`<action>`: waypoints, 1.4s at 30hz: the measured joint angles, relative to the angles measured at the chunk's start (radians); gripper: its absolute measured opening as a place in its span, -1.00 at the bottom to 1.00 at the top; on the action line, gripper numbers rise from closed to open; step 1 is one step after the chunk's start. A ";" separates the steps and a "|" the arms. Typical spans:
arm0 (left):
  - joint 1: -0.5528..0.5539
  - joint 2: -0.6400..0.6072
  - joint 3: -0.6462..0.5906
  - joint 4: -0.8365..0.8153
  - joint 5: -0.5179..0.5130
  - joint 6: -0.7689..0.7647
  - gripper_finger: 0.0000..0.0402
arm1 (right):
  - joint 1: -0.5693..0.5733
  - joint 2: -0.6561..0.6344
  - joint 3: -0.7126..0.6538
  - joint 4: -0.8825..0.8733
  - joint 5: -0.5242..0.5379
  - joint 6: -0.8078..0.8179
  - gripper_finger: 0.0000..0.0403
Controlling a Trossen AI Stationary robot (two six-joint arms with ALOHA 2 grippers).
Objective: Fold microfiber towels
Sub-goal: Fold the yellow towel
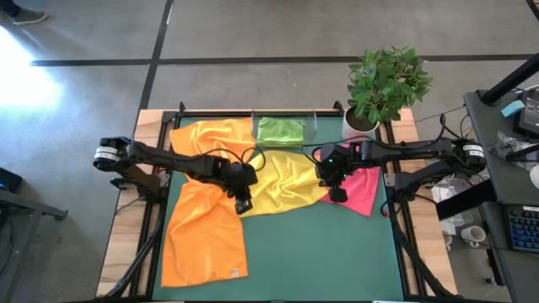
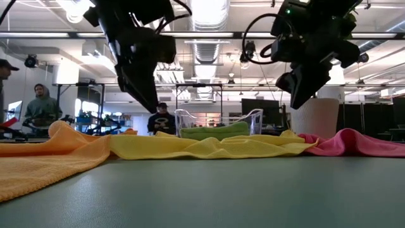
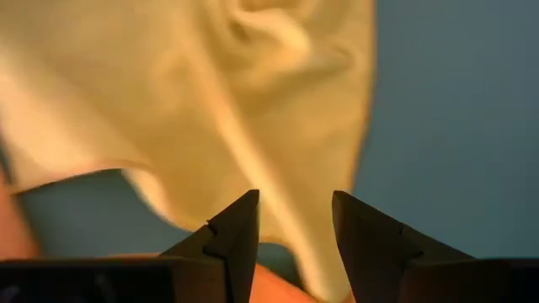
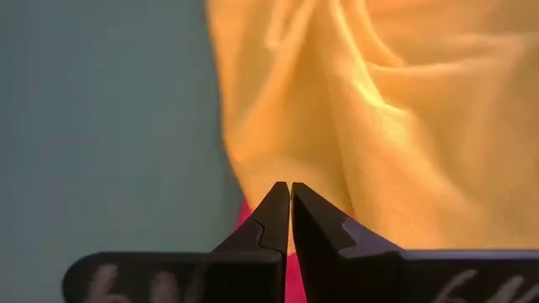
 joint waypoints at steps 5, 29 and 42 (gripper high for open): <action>-0.078 0.026 0.003 0.027 -0.001 0.000 -0.33 | 0.013 0.010 -0.006 0.014 -0.109 -0.029 -0.84; -0.176 0.118 0.004 0.060 -0.054 -0.020 -0.33 | 0.126 0.327 -0.007 0.149 -0.022 -0.221 -0.42; -0.172 0.117 0.004 -0.014 -0.127 0.081 -0.33 | 0.127 0.335 0.032 0.108 0.082 -0.090 -0.57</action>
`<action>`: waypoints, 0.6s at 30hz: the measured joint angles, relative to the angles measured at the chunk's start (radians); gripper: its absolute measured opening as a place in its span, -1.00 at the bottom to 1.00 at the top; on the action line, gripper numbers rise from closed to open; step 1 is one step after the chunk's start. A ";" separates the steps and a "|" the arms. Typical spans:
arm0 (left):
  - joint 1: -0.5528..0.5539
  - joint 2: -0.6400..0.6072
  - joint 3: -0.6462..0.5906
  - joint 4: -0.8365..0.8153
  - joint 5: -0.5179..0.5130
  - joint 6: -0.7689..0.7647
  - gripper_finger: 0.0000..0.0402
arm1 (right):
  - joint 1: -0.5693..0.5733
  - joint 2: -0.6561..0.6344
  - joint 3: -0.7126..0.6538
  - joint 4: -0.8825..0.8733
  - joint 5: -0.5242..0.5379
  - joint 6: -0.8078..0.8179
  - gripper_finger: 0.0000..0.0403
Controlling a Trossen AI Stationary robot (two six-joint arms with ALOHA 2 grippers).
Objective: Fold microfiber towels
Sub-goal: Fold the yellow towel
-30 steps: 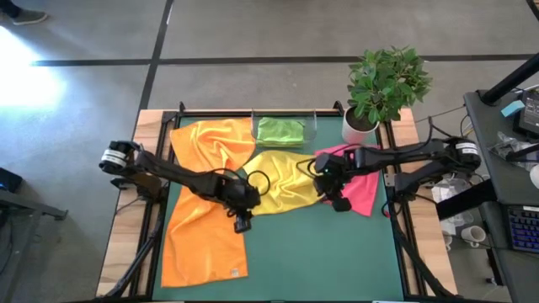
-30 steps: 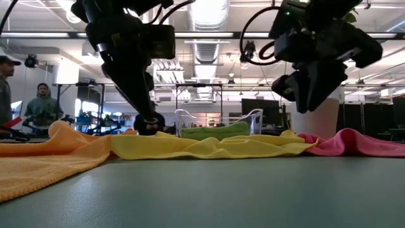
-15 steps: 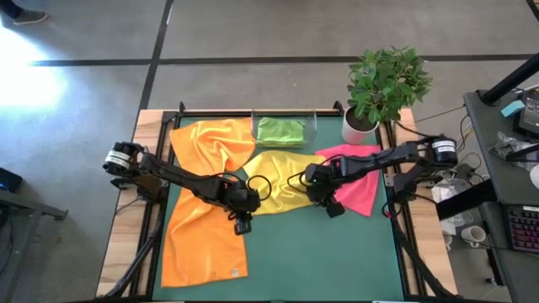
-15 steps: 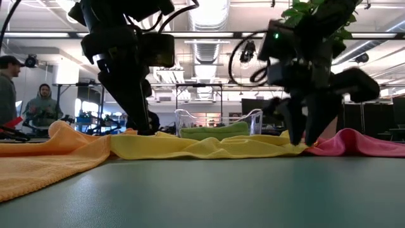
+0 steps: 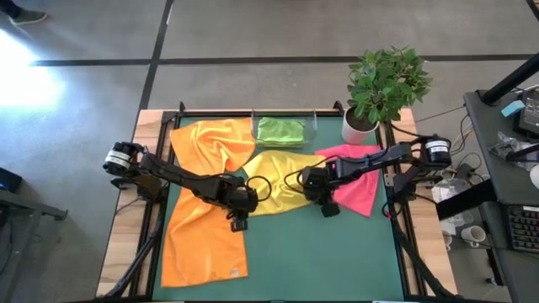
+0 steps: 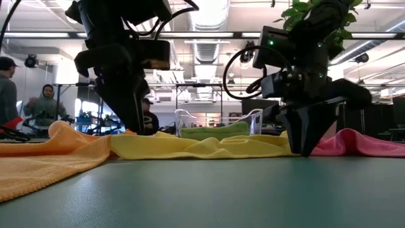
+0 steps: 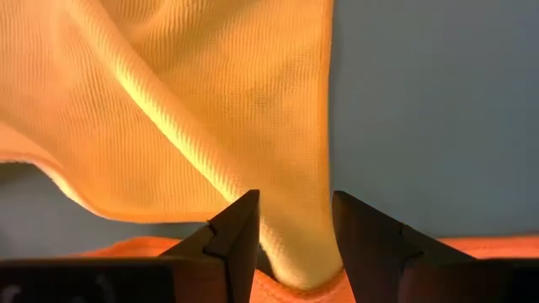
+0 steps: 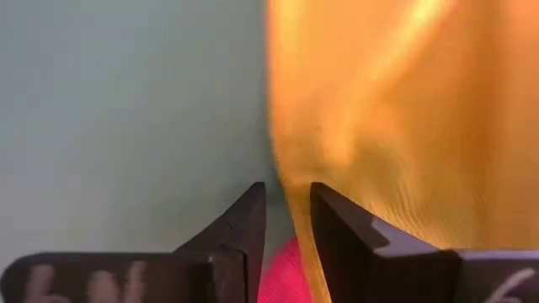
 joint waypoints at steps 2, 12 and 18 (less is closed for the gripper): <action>0.003 0.000 0.000 -0.001 0.000 0.030 -0.33 | -0.005 -0.029 0.000 -0.015 0.028 0.011 -0.57; 0.024 -0.003 0.000 -0.026 -0.002 0.132 -0.33 | -0.012 -0.030 0.000 -0.023 0.016 -0.007 -0.49; 0.026 -0.003 0.000 -0.034 -0.001 0.140 -0.33 | -0.014 0.027 0.004 -0.012 -0.013 -0.001 -0.48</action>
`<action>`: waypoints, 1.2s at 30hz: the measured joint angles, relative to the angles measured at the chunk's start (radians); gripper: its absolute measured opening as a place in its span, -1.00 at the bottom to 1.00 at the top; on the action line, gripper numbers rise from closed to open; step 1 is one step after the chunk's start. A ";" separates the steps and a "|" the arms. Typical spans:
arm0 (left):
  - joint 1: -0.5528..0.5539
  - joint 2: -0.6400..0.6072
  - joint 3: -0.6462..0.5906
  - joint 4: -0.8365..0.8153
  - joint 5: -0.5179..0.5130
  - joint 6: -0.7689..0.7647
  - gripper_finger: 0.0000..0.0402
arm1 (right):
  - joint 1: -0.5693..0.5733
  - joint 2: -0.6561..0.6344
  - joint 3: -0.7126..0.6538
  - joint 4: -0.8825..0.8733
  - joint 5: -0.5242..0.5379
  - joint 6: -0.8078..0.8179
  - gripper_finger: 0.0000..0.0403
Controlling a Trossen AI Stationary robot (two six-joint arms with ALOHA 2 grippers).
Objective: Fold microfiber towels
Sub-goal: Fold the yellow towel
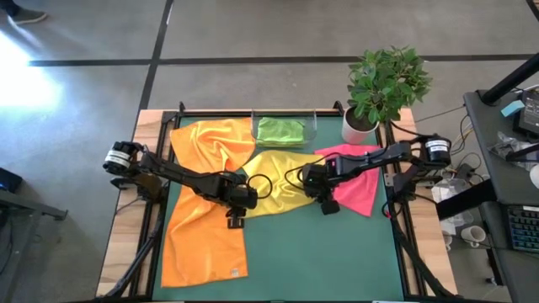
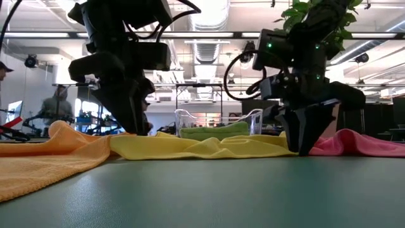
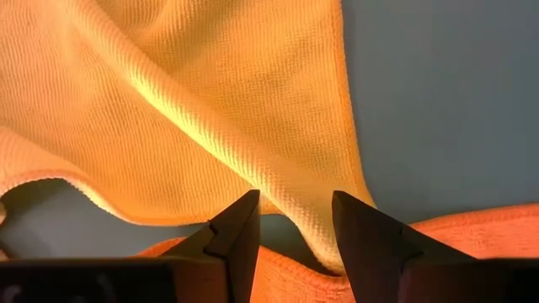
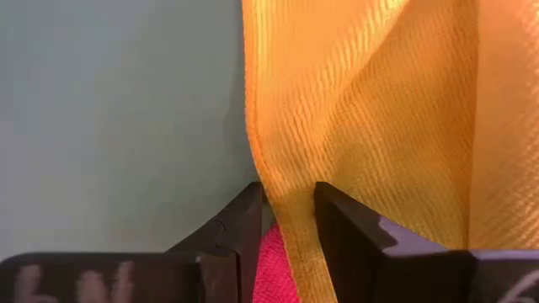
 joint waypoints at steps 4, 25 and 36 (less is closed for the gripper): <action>0.000 0.000 0.000 -0.010 0.000 0.000 -0.33 | 0.000 0.056 0.002 0.002 0.003 0.005 -0.49; -0.001 0.018 0.000 0.123 0.030 0.015 -0.33 | 0.007 -0.089 -0.004 -0.044 0.002 0.186 -0.96; -0.040 0.118 0.004 0.196 0.059 -0.068 -0.33 | 0.043 -0.176 -0.002 -0.089 0.003 0.215 -0.96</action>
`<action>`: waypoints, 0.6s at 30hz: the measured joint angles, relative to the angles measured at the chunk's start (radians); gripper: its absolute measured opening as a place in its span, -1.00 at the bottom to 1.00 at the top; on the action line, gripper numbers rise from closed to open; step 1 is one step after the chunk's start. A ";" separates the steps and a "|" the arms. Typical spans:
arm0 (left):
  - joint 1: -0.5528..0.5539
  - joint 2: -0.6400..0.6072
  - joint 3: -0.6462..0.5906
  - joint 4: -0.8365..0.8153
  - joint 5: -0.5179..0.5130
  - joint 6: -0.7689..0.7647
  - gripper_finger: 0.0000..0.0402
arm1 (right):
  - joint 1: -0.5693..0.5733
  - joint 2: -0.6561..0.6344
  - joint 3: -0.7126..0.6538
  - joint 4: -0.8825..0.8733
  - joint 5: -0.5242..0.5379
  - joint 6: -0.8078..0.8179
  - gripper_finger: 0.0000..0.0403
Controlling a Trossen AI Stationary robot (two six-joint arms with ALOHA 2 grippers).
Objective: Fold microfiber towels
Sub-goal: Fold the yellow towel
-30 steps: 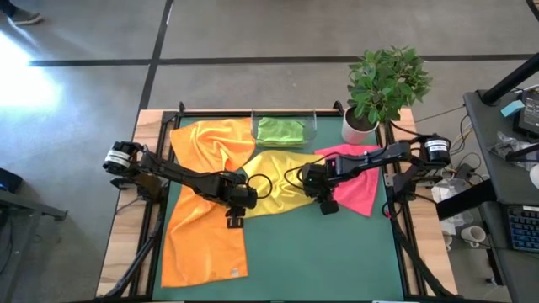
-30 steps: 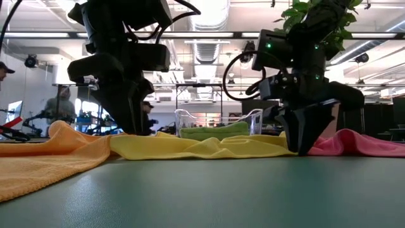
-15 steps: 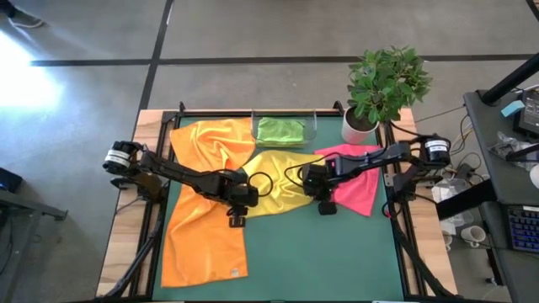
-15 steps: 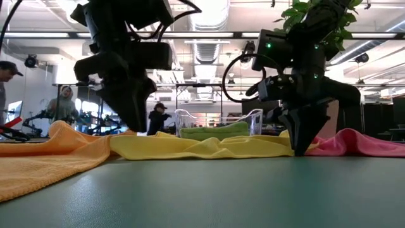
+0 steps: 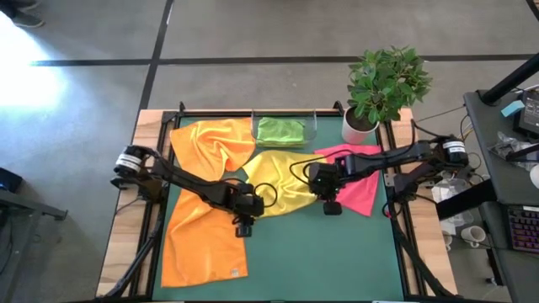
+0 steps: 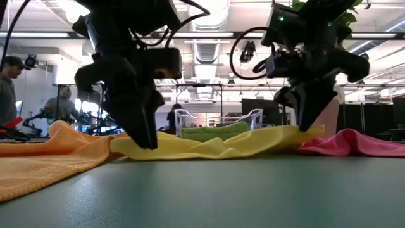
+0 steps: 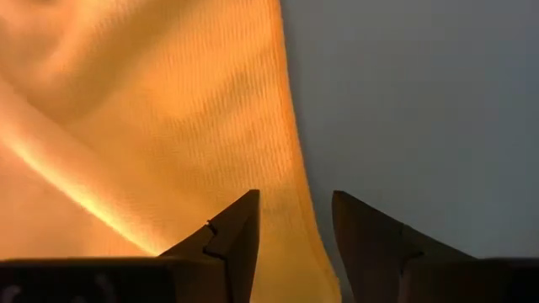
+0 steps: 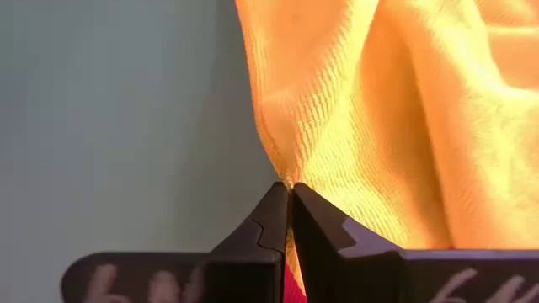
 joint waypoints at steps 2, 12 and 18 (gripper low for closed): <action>-0.005 0.021 0.001 0.001 0.000 -0.017 -0.33 | 0.014 0.000 0.000 -0.017 -0.001 0.000 -0.96; -0.010 0.066 0.006 0.006 -0.045 -0.073 -0.33 | 0.081 0.000 0.000 -0.032 -0.001 0.037 -0.96; -0.008 0.102 0.003 0.007 -0.059 -0.073 -0.52 | 0.093 0.000 0.000 -0.031 -0.002 0.085 -0.96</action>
